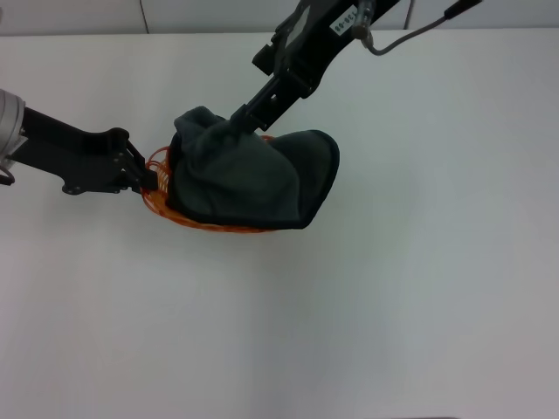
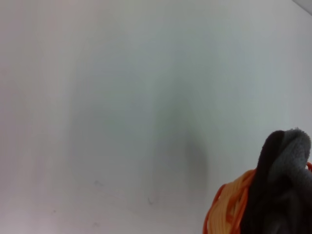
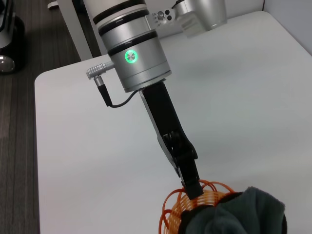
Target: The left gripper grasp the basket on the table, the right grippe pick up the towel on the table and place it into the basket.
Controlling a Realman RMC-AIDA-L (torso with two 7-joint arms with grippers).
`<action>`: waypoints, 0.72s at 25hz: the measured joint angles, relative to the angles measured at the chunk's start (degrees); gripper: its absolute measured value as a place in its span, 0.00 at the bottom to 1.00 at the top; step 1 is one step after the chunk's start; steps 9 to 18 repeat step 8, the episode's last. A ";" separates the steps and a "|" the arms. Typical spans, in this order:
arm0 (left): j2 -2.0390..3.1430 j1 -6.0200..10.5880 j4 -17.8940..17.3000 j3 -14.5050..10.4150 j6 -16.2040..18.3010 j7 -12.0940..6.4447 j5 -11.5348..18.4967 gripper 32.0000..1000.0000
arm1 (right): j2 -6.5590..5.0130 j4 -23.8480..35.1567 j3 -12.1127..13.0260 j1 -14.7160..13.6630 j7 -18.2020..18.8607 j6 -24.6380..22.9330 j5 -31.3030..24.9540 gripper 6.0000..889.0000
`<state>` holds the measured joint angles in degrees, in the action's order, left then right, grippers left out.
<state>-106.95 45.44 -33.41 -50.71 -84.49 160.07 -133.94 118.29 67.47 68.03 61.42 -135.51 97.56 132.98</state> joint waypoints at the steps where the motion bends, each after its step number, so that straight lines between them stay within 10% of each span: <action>1: -0.01 0.00 0.01 0.00 0.04 0.00 0.00 0.04 | 0.00 -0.17 0.00 -0.08 0.02 -0.03 0.00 0.98; 18: 0.00 -0.08 0.02 0.00 0.38 -0.06 0.00 0.04 | 0.00 -0.24 0.00 -0.78 0.13 -0.81 0.00 0.98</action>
